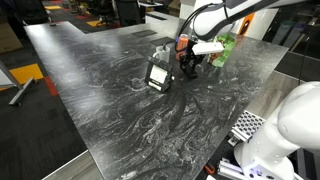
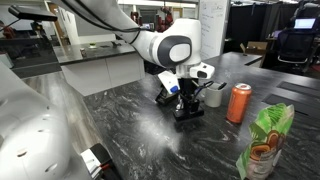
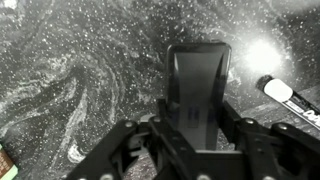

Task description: Turn the duster around, then use it to clean the table

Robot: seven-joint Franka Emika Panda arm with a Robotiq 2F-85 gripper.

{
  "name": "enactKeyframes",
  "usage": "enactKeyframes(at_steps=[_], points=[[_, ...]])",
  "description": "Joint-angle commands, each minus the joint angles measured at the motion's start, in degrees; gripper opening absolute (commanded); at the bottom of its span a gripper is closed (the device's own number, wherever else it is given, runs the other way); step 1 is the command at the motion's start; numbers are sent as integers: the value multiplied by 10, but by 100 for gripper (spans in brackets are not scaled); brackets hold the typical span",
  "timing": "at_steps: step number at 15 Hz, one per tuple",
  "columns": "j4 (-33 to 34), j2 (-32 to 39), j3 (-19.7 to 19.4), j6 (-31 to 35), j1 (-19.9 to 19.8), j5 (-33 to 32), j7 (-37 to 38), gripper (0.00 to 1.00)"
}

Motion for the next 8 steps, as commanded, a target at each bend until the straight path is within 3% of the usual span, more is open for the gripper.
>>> enactKeyframes(at_steps=[1,4,8], points=[[58,62,-10,-23,8,-7,-46,27],[75,85,-13,-27,13,-8,-93,27],[68,100,-21,-14,9,-16,-101,27]])
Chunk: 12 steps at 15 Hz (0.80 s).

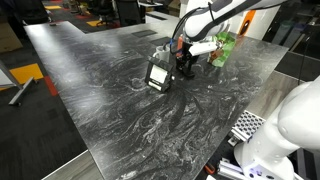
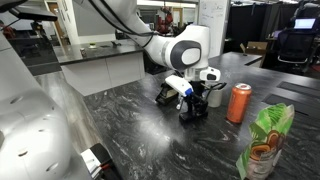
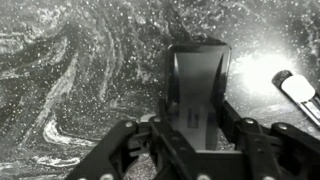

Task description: Turn the duster around, then use it to clean the table

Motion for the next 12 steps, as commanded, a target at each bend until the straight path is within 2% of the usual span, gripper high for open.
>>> enactKeyframes(at_steps=[1,12], points=[[8,21,-17,-5,2,-10,-14,27],[-50,-26,-89,14,-36,-12,-21,27]])
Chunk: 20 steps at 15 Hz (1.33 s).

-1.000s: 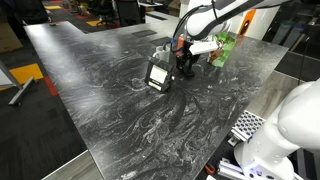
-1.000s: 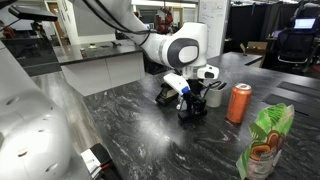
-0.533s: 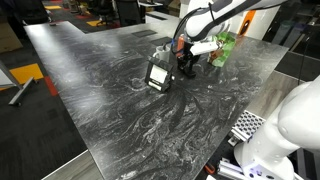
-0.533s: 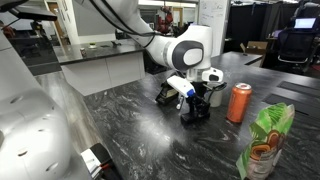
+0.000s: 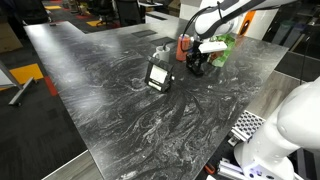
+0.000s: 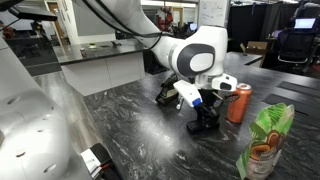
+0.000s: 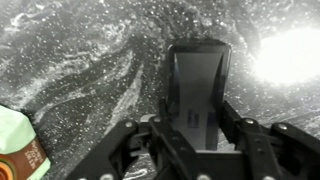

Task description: Turn the duster around, then use it to clean the table

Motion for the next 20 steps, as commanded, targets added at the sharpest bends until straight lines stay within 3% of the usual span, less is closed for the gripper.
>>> enactKeyframes(at_steps=[1,5,15,20], points=[[-40,-22,-25,9,-29,-13,-18,27],[-39,-24,-28,0,-37,-31,-12,27],[17,28,37,-9,22,-33,-5,27],[37,46,49,-7,42,-26,-15,27]])
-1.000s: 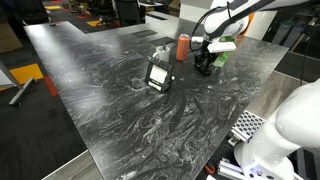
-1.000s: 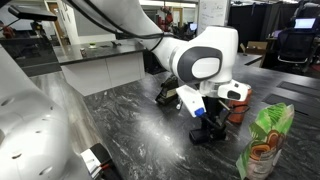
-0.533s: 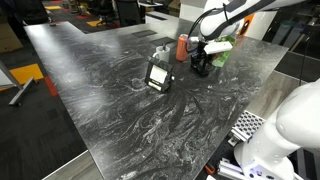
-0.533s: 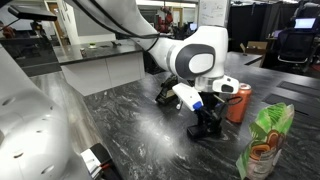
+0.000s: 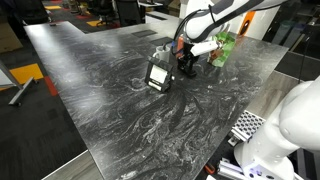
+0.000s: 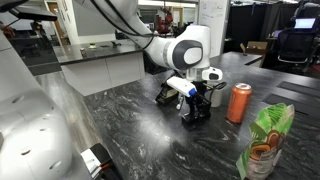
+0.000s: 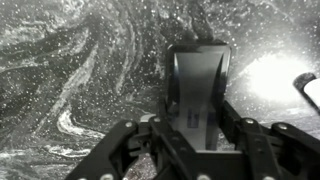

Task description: Turn the duster around, then use it to clean the table

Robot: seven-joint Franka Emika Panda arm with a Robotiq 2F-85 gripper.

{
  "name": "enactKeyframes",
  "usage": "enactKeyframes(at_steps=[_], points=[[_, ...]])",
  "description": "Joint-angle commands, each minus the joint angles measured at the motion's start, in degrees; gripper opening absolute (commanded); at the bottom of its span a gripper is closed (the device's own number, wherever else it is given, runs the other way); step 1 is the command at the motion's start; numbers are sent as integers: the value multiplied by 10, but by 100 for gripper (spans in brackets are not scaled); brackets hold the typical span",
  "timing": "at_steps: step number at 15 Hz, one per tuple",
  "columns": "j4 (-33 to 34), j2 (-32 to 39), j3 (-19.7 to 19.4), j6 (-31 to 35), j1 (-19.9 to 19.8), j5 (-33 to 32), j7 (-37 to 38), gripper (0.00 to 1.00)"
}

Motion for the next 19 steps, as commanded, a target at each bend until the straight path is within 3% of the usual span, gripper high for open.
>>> enactKeyframes(at_steps=[1,4,5,6,9,13,19], points=[[23,34,6,-5,9,11,-12,27],[25,33,7,-7,15,23,-19,27],[25,27,8,-17,16,26,-14,66],[19,6,11,-35,17,25,1,79],[5,-37,18,-83,18,12,44,98],[2,-95,35,-133,14,-9,107,100],[10,-158,52,-168,14,0,122,100]])
